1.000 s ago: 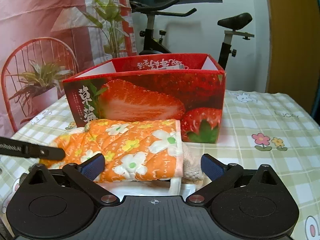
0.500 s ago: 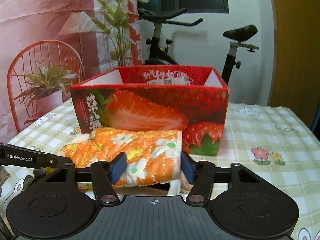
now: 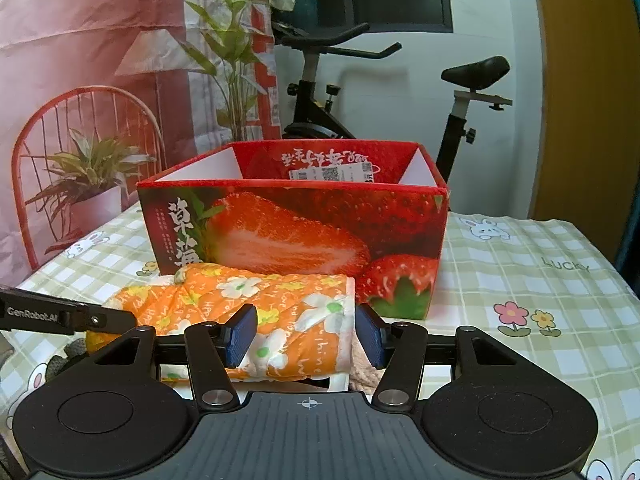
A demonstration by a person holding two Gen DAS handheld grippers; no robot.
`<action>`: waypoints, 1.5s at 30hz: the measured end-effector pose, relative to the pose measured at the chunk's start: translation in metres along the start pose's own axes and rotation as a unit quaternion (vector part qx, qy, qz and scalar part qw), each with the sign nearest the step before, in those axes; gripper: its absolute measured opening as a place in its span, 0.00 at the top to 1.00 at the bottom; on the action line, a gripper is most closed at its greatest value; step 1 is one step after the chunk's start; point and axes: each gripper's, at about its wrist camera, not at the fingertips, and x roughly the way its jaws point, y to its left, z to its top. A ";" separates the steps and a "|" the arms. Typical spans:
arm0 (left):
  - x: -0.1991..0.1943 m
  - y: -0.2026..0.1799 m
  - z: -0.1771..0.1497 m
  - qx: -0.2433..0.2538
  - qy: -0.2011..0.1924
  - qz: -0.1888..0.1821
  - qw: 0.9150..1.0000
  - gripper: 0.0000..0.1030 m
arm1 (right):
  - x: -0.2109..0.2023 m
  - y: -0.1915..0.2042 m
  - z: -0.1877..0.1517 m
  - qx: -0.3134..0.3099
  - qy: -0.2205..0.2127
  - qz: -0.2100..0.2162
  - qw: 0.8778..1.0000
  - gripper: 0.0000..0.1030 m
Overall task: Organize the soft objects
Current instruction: 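Close the right tool on the oven mitt while the left tool keeps holding it, then lift the oven mitt with both tools and carry it over the red box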
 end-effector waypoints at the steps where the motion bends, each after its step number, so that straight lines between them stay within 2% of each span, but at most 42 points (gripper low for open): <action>1: 0.001 0.000 0.000 -0.001 0.002 0.001 1.000 0.83 | 0.000 0.001 0.000 -0.001 -0.001 -0.001 1.000 0.50; 7: 0.004 0.004 -0.002 -0.009 0.009 -0.001 1.000 0.82 | 0.002 0.000 -0.001 0.003 -0.001 -0.004 1.000 0.50; 18: 0.004 0.008 -0.002 -0.023 0.006 -0.004 1.000 0.83 | 0.006 0.008 -0.005 -0.001 0.011 0.023 1.000 0.51; 26: -0.005 0.007 0.000 -0.023 -0.009 0.007 1.000 0.83 | 0.005 0.010 -0.003 -0.002 0.010 0.033 0.999 0.61; 29: -0.003 0.008 -0.001 -0.026 -0.005 0.007 1.000 0.83 | 0.004 0.011 -0.003 -0.005 0.011 0.037 0.999 0.63; 36: 0.003 0.012 -0.002 -0.040 0.010 0.002 0.999 0.81 | 0.008 0.009 -0.006 0.001 0.023 0.041 0.999 0.64; 45: 0.009 0.022 -0.006 -0.070 0.026 0.000 0.997 0.64 | 0.014 0.003 -0.009 0.019 0.038 0.037 0.998 0.59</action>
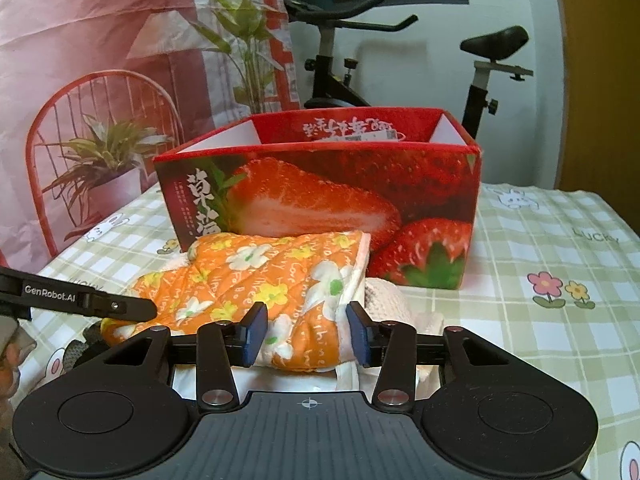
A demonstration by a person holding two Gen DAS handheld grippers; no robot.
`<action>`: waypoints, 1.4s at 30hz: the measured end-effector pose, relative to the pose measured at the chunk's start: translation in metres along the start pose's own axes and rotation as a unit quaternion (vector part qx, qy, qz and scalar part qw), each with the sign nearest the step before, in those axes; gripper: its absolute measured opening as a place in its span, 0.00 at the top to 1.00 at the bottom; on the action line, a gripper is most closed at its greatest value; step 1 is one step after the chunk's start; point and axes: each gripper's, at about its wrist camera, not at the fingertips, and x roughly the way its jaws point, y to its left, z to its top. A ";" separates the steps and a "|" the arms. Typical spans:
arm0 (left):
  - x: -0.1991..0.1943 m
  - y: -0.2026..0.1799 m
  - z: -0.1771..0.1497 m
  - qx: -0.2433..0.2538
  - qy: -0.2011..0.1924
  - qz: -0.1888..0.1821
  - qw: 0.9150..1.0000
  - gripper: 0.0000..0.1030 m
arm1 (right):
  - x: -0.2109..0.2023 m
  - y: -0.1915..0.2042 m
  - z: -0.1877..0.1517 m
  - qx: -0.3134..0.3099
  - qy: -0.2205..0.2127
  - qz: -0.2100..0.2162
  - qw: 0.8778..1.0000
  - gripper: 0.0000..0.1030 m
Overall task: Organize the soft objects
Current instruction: 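Lift the oven mitt with both tools and carry it over the red box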
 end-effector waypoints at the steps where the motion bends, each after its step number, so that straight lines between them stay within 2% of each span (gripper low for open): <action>1: 0.001 0.002 0.000 -0.006 0.002 -0.001 1.000 0.61 | 0.000 -0.001 0.000 0.003 0.000 0.001 1.000 0.58; 6: 0.002 0.007 -0.001 -0.024 0.007 -0.012 1.000 0.60 | 0.006 -0.006 0.001 0.017 0.007 0.001 1.000 0.56; 9: 0.002 0.004 -0.001 -0.018 0.007 -0.024 1.000 0.64 | 0.010 -0.011 0.002 0.035 0.015 0.007 0.999 0.55; 10: 0.001 0.002 -0.001 -0.012 0.004 -0.026 1.000 0.69 | 0.011 -0.011 0.002 0.039 0.017 0.008 0.999 0.57; 12: -0.002 -0.002 0.000 0.001 -0.001 -0.027 1.000 0.77 | 0.011 -0.011 0.004 0.038 0.021 0.011 0.999 0.64; 13: -0.003 -0.003 0.001 0.005 -0.005 -0.028 1.000 0.81 | 0.010 -0.010 0.005 0.036 0.022 0.011 0.999 0.71; 14: -0.005 -0.004 0.002 0.008 -0.008 -0.029 1.000 0.82 | 0.009 -0.009 0.007 0.032 0.022 0.008 0.999 0.78; 16: -0.010 -0.007 0.004 0.016 -0.017 -0.028 0.999 0.84 | 0.006 -0.006 0.010 0.023 0.018 0.006 1.000 0.88; 23: -0.046 -0.019 0.016 0.048 -0.076 -0.026 0.996 0.86 | -0.020 0.004 0.032 -0.009 -0.021 0.021 1.000 0.90; 32: -0.091 -0.044 0.057 0.096 -0.167 -0.039 0.980 0.87 | -0.060 0.013 0.084 -0.046 -0.093 0.040 0.994 0.90; 37: -0.084 -0.058 0.095 0.112 -0.188 -0.037 0.975 0.87 | -0.054 0.006 0.121 -0.056 -0.114 0.039 0.991 0.90; 42: -0.051 -0.066 0.134 0.131 -0.178 -0.021 0.975 0.86 | -0.022 -0.005 0.152 -0.069 -0.113 0.021 0.991 0.90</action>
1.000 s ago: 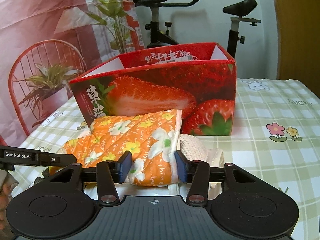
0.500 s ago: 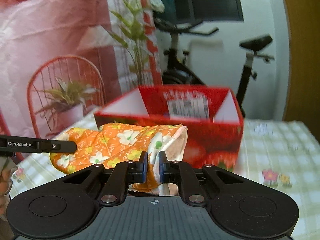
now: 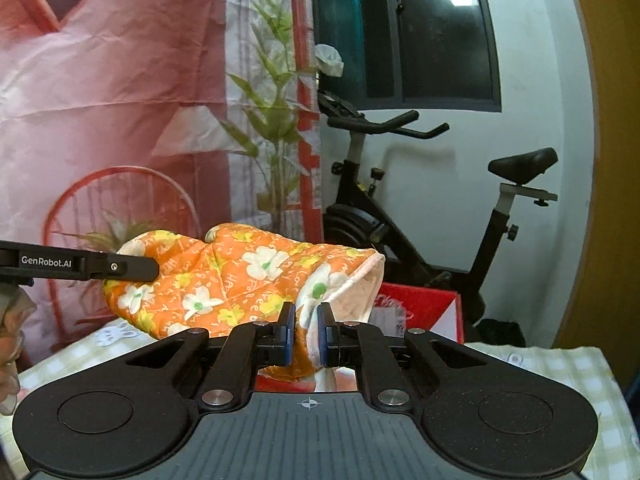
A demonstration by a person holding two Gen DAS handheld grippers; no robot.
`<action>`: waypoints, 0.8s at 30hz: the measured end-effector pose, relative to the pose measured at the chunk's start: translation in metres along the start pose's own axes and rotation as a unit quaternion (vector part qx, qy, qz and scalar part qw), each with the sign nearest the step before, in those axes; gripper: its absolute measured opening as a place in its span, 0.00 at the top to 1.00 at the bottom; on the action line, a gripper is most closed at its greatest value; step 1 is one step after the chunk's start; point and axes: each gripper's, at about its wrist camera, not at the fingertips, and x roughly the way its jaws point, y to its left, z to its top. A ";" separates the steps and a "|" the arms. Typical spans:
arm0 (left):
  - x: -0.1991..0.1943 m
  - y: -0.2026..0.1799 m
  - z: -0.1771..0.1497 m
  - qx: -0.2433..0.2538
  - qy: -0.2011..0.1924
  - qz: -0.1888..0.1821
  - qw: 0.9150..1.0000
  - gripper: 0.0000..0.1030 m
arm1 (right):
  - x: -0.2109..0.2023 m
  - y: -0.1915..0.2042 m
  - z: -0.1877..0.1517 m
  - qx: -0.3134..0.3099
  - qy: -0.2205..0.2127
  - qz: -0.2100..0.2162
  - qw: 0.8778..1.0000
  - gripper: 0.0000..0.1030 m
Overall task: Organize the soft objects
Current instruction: 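Lift the oven mitt with both tools and carry it over the red box, then open both tools to drop the oven mitt into the box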
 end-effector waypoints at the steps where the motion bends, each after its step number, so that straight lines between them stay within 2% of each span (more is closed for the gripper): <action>1: 0.006 0.001 0.004 0.003 0.003 0.004 1.000 0.87 | 0.010 -0.002 0.002 0.000 0.004 -0.004 1.000 0.90; 6: 0.056 0.004 0.012 0.020 0.041 0.019 0.999 0.86 | 0.057 -0.017 0.003 0.004 0.034 -0.021 0.999 0.90; 12: 0.107 0.010 -0.002 0.037 0.110 0.028 0.993 0.86 | 0.104 -0.031 -0.014 0.023 0.092 -0.030 0.995 0.90; 16: 0.123 0.015 -0.012 0.048 0.145 0.032 0.988 0.86 | 0.124 -0.036 -0.028 0.040 0.126 -0.028 0.991 0.90; 20: 0.129 0.020 -0.016 0.060 0.161 0.031 0.985 0.85 | 0.136 -0.041 -0.038 0.062 0.150 -0.023 0.986 0.90; 21: 0.129 0.020 -0.016 0.062 0.163 0.030 0.984 0.83 | 0.138 -0.041 -0.039 0.065 0.154 -0.023 0.986 0.90; 23: 0.128 0.020 -0.018 0.066 0.166 0.028 0.983 0.70 | 0.141 -0.042 -0.042 0.067 0.160 -0.024 0.985 0.90; 24: 0.127 0.019 -0.017 0.067 0.166 0.028 0.983 0.56 | 0.142 -0.042 -0.043 0.067 0.162 -0.024 0.984 0.89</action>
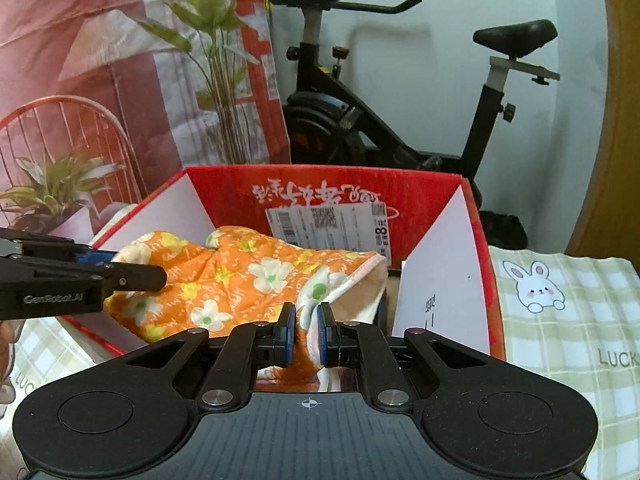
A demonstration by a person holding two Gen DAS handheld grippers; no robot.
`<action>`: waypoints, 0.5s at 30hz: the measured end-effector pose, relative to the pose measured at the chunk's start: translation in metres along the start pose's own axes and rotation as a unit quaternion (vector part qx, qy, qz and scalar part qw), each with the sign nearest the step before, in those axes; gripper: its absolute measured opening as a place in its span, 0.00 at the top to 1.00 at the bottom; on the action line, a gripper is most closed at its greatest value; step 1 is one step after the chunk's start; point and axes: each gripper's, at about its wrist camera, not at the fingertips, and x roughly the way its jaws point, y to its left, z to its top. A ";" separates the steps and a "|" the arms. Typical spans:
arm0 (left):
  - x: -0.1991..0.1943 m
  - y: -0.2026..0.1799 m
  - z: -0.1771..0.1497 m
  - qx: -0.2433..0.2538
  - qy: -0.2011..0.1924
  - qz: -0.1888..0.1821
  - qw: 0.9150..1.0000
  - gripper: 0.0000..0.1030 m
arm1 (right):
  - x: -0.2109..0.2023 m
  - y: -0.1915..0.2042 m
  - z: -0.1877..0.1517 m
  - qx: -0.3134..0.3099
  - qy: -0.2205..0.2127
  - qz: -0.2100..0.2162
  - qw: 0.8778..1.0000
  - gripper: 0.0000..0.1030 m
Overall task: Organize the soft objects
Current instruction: 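Open both tools to drop the oven mitt into the box, then move both tools down to the white foil packet and close on it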
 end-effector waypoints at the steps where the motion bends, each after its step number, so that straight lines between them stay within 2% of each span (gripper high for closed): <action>1: -0.002 -0.001 0.000 0.001 -0.003 0.000 1.000 0.45 | 0.001 -0.001 0.001 0.000 0.003 0.000 1.000 0.88; 3: -0.004 -0.001 0.001 0.001 -0.010 0.005 1.000 0.36 | 0.002 0.002 0.000 -0.002 0.006 -0.006 1.000 0.82; 4: -0.006 -0.002 0.001 0.000 -0.012 0.006 1.000 0.32 | 0.000 0.003 -0.001 -0.006 0.004 -0.012 1.000 0.75; 6: -0.008 -0.002 0.003 -0.001 -0.014 0.008 1.000 0.25 | -0.004 0.008 -0.001 -0.019 0.000 -0.023 1.000 0.69; 8: -0.014 -0.003 0.004 -0.002 -0.019 0.013 1.000 0.20 | -0.010 0.013 -0.002 -0.033 -0.006 -0.032 0.999 0.54; 15: -0.052 -0.001 -0.002 -0.013 -0.036 0.007 0.999 0.17 | -0.046 0.026 -0.008 -0.043 -0.032 -0.032 0.998 0.50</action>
